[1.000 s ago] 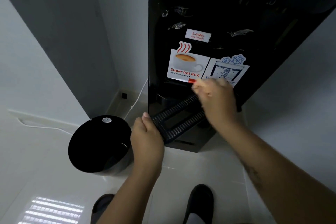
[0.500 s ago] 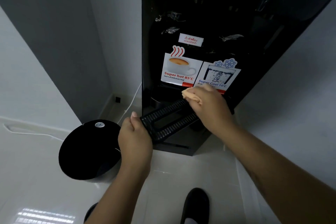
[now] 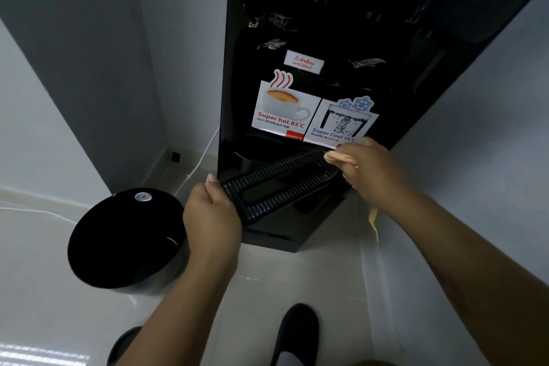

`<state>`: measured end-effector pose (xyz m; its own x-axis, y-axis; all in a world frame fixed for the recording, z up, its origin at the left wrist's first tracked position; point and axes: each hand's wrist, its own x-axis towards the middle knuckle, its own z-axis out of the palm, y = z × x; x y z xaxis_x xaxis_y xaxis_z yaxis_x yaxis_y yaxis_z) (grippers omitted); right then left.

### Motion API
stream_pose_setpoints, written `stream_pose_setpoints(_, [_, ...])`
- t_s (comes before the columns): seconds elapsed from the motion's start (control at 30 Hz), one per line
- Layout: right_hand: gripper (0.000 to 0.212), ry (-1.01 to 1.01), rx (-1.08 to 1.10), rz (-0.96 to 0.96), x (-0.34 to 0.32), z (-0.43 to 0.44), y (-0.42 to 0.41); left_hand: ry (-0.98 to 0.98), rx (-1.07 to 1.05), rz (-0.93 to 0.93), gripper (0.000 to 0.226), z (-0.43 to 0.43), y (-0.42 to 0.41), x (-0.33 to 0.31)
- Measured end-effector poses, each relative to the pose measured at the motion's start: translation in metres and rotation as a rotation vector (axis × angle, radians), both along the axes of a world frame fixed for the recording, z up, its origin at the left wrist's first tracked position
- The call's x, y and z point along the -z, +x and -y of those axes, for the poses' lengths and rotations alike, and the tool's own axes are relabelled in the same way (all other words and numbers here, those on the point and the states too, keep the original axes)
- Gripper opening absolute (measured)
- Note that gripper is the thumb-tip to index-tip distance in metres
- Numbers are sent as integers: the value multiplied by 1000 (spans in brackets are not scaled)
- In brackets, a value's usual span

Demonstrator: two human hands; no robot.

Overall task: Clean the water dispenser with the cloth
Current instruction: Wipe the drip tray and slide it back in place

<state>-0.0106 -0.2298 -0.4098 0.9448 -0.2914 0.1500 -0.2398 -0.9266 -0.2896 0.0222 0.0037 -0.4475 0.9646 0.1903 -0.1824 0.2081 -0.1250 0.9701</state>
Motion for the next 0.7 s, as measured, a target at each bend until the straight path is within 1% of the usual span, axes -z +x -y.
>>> stream_pose_setpoints(0.1, [9,-5,-28,-94,-6,2,-23,14,22,-6,46,-1,2,3])
stream_pose_setpoints(0.13, [9,-8,-29,-112,-8,2,-25,30,35,-6,46,-2,2,5])
stream_pose_setpoints(0.17, [10,-14,-19,-89,-10,4,-21,43,45,0,46,-4,3,7])
stream_pose_setpoints(0.33, [18,11,14,190,-12,7,9,50,12,0,46,-12,10,12])
stream_pose_setpoints(0.43, [21,47,94,387,-11,-2,11,49,14,-11,47,-11,10,10])
stream_pose_setpoints(0.47, [23,74,82,462,-11,-7,11,56,16,-15,48,-11,9,10])
stream_pose_setpoints(0.5, [25,106,40,496,-9,-14,14,64,18,-14,48,-11,9,10])
stream_pose_setpoints(0.53, [26,146,-19,477,-5,-20,17,68,22,-10,48,-11,8,9])
stream_pose_setpoints(0.6, [23,178,-107,330,9,-30,25,65,20,3,48,-9,7,8])
stream_pose_setpoints(0.63, [22,149,-126,267,18,-33,27,63,10,7,48,-8,6,7])
stream_pose_setpoints(0.7, [28,115,-129,209,29,-30,22,66,-9,10,47,-5,5,6])
